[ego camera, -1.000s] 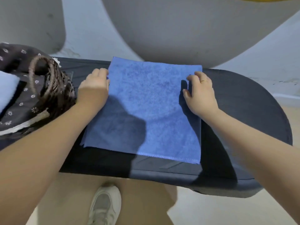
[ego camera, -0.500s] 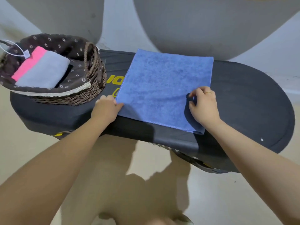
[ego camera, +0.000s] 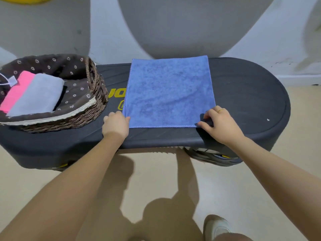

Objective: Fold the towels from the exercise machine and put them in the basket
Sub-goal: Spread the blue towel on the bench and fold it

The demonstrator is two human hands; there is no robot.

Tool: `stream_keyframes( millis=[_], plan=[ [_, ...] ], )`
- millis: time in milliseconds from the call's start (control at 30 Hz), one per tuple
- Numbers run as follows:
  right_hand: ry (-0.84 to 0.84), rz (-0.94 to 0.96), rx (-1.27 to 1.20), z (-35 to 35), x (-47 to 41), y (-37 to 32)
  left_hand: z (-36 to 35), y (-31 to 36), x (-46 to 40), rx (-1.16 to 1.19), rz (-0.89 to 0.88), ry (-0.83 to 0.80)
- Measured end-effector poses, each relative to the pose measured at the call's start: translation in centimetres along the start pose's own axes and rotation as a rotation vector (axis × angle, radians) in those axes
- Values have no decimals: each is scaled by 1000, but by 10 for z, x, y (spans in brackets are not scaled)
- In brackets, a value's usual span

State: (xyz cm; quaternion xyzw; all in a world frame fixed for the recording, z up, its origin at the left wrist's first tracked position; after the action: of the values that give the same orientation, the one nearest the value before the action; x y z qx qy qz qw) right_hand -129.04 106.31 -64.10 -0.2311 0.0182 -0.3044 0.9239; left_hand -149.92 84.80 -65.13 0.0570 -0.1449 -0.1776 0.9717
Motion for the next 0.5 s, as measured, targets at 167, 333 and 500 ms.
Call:
stream_keyframes(
  millis=[167, 333, 500],
  plan=[
    [-48, 15, 94, -4, 15, -6, 12, -7, -4, 172, -61, 77],
    [41, -49, 132, -5, 19, -6, 13, -12, -13, 150, -39, 57],
    [51, -132, 257, -7, 27, -1, 11, -3, -7, 36, -22, 42]
  ],
)
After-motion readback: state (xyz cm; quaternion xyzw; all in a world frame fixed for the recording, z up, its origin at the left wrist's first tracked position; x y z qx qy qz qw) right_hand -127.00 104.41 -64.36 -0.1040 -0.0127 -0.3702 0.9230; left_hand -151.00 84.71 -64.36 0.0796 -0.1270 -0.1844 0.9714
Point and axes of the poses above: each hand's wrist, its own x-axis away from the middle knuckle, its own z-axis out of the back of the hand, y = z × x, the point moved 4 cm from there along -x, towards the middle knuckle, and after that the axes turned 4 degrees about -x, right-handed, at the moved point
